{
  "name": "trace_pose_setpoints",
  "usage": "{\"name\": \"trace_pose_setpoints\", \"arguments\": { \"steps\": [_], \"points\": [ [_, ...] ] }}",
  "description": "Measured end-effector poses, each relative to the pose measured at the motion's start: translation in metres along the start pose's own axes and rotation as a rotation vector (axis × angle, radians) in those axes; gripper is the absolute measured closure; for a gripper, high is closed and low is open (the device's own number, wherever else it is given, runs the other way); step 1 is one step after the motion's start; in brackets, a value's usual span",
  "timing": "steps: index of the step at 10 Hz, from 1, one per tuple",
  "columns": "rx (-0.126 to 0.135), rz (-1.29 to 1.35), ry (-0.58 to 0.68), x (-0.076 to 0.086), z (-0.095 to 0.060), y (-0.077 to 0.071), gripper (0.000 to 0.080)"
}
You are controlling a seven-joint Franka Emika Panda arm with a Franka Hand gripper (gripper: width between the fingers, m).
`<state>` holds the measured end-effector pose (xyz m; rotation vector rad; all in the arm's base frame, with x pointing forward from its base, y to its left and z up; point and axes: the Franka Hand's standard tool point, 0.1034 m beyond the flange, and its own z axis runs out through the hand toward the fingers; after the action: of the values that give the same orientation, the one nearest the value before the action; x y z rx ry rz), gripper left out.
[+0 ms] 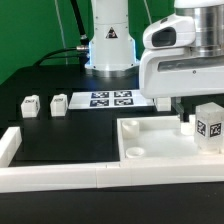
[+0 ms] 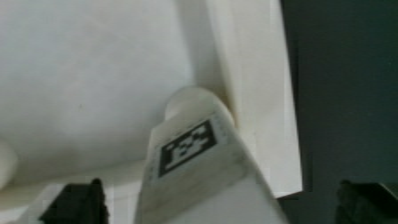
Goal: Assemble square table
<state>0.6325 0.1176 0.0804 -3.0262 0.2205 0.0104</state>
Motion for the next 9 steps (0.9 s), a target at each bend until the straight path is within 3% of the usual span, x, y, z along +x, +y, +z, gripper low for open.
{"name": "trace_pose_setpoints", "arguments": {
  "steps": [1,4,6,9],
  "points": [
    [-0.003,-0.194,0.012,0.0030,-0.0017,-0.0002,0.0151],
    [0.002,-0.198,0.016,0.0033,-0.0013,-0.0014,0.0162],
    [0.007,-0.052,0.015,0.0031,-0.0012,-0.0019,0.0507],
    [0.008,0.148,0.014,0.0039,-0.0005,0.0022,0.0505]
  ]
}}
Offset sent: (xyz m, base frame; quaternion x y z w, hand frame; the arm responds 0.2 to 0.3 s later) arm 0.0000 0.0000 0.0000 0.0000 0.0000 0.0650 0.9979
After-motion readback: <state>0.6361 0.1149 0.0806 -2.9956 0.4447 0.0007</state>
